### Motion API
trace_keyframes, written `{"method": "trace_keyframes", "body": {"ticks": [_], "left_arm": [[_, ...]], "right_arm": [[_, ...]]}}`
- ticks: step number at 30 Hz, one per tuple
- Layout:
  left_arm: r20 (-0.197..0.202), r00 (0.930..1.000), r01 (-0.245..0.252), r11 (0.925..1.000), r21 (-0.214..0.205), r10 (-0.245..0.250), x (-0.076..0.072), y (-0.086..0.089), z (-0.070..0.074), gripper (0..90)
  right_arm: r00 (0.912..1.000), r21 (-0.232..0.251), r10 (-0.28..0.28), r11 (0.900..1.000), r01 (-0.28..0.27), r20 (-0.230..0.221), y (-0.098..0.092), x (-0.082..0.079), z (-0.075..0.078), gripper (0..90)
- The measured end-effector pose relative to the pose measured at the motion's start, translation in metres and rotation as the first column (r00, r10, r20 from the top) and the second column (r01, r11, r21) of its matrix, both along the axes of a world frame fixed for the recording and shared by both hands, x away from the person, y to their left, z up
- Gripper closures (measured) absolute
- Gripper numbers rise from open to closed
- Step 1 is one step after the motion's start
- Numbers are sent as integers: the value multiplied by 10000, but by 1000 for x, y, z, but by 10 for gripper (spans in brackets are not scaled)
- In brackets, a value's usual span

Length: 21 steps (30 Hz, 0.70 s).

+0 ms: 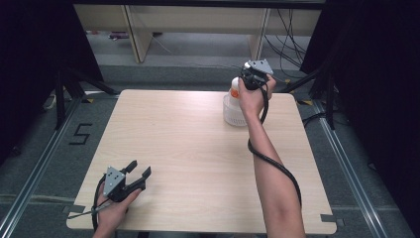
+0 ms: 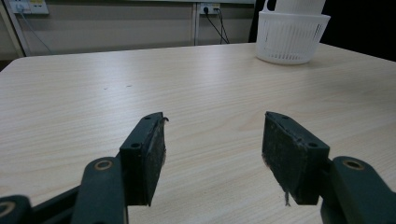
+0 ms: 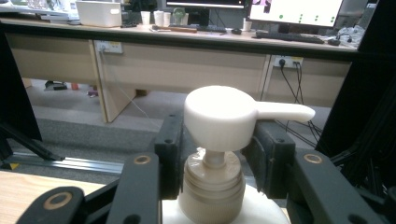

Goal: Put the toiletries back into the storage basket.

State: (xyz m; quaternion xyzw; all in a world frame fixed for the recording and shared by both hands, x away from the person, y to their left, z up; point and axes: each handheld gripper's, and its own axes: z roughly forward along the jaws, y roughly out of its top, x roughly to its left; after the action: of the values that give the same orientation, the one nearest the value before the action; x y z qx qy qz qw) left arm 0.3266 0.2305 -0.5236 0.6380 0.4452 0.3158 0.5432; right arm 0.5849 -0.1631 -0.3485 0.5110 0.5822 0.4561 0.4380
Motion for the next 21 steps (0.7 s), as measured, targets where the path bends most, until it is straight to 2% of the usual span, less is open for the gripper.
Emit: {"method": "trace_keyframes", "body": {"ticks": [5, 6, 9, 12, 13, 16, 18, 21], "left_arm": [[1, 10000, 8, 10000, 16, -8, 0, 0, 0, 389], [-8, 10000, 3, 10000, 8, -2, 0, 0, 0, 388], [-8, 10000, 9, 10000, 25, -9, 0, 0, 0, 389], [-18, 10000, 3, 10000, 35, -3, 0, 0, 0, 389], [-12, 10000, 8, 10000, 31, -8, 0, 0, 0, 388], [-5, 10000, 12, 10000, 32, -12, 0, 0, 0, 389], [-8, 10000, 8, 10000, 30, -8, 0, 0, 0, 389], [-17, 10000, 11, 10000, 42, -11, 0, 0, 0, 389]], "right_arm": [[9998, 44, 11, 10000, -10, -190, 1, 1, -5, 601], [9998, -136, 96, 9999, -98, -175, 0, 1, -6, 601], [9997, -1, 3, 10000, -3, -253, 1, 2, -9, 601], [9998, -165, 57, 9998, -61, -206, -1, 2, -11, 601], [9995, -39, 52, 10000, -54, -318, 0, 2, -11, 601], [9996, 20, 2, 10000, -2, -279, 0, 2, -11, 601], [9998, -200, 35, 9998, -40, -216, 0, 2, -12, 601], [9996, -168, 53, 9998, -57, -270, 0, 1, -12, 600]]}}
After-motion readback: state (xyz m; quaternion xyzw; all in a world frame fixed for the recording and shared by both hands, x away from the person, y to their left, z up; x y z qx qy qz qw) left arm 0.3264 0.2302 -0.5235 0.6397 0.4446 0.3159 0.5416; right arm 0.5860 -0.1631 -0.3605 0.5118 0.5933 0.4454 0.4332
